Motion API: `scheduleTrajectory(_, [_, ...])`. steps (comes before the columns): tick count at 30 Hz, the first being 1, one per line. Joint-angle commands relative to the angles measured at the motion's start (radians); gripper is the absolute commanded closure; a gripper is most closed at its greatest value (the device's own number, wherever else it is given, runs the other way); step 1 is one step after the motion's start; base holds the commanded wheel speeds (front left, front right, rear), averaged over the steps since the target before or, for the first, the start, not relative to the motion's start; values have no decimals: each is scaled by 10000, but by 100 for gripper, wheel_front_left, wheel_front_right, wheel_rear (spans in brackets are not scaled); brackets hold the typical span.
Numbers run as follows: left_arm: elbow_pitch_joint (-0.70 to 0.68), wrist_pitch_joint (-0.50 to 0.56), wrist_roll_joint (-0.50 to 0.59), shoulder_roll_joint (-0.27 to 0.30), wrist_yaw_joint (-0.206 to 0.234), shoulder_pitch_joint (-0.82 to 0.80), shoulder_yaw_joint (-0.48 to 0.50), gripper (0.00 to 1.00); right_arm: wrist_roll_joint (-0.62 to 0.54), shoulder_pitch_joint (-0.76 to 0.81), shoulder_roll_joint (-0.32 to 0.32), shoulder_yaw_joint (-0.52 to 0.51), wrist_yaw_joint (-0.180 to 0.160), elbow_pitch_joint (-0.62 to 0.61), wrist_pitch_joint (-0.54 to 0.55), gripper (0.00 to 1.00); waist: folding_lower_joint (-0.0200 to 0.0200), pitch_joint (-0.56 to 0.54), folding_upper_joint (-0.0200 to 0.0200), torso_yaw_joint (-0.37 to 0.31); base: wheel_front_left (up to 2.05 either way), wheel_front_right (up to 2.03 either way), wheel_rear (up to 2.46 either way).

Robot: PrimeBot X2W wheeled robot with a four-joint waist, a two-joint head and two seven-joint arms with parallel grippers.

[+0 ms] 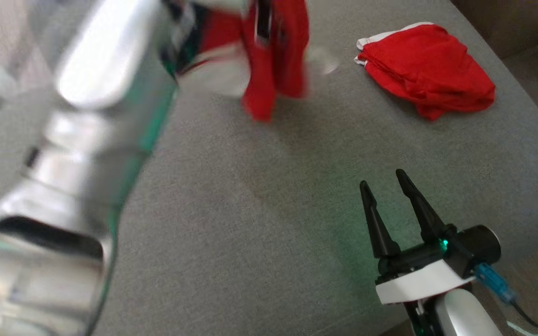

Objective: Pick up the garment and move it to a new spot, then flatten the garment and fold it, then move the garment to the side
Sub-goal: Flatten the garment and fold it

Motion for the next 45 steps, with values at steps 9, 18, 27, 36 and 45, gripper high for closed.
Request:
scheduleTrajectory(9, [-276,-162,-828,895,424,1792,1683,100,-202,318,-35,-147,-7,-330,-24,0,1,-416,-1,1021,0,0,0])
scheduleTrajectory(18, [-2276,-171,-691,636,568,8279,4410,100,-568,434,-35,-570,-7,-400,-24,0,1,-194,-1,2576,0,0,0])
scheduleTrajectory(27, [-2840,-173,-16,96,221,10663,5315,100,-757,359,-35,-660,-7,-357,-24,0,1,-56,-1,3498,0,0,0])
scheduleTrajectory(36, [-3285,-173,1628,362,758,10563,5094,0,-835,277,-35,-398,-7,-298,-24,0,1,97,-1,3466,0,0,0])
scheduleTrajectory(45, [-4081,1303,3267,2499,-29,8018,4086,0,-947,1,-35,-373,-7,-369,-24,0,1,871,-1,3044,0,0,0])
